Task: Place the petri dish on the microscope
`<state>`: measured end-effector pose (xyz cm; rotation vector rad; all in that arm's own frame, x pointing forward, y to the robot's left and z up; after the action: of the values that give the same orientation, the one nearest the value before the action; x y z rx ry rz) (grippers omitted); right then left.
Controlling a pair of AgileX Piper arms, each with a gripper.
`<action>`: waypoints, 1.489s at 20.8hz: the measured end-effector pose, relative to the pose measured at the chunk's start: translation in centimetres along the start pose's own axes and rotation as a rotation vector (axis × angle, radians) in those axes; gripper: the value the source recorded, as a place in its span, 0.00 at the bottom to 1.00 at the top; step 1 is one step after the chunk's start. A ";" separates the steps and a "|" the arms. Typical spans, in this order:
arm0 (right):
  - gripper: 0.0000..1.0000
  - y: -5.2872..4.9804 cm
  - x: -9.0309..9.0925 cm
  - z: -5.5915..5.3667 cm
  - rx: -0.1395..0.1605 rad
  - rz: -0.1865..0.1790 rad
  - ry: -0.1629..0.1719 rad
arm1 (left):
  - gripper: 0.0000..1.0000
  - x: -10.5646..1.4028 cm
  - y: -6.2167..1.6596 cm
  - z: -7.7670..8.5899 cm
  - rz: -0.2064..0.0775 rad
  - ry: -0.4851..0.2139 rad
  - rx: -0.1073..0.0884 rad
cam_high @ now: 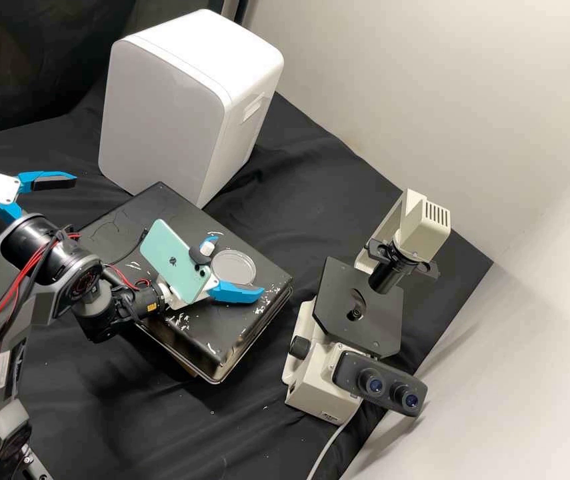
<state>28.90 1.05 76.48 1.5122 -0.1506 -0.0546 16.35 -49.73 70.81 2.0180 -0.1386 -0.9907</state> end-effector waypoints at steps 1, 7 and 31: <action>1.00 0.0 0.0 0.0 0.000 0.000 0.000 | 1.00 0.0 0.00 0.0 0.000 0.000 0.000; 1.00 0.0 0.0 0.0 0.000 0.000 0.000 | 1.00 0.0 0.00 0.0 0.000 0.000 0.000; 0.00 -0.1 0.1 0.1 0.014 -0.034 0.011 | 1.00 0.2 0.20 -0.1 0.010 0.004 0.001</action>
<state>28.97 0.96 76.34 1.5293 -0.1160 -0.0726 16.57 -49.87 70.88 2.0180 -0.1465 -0.9806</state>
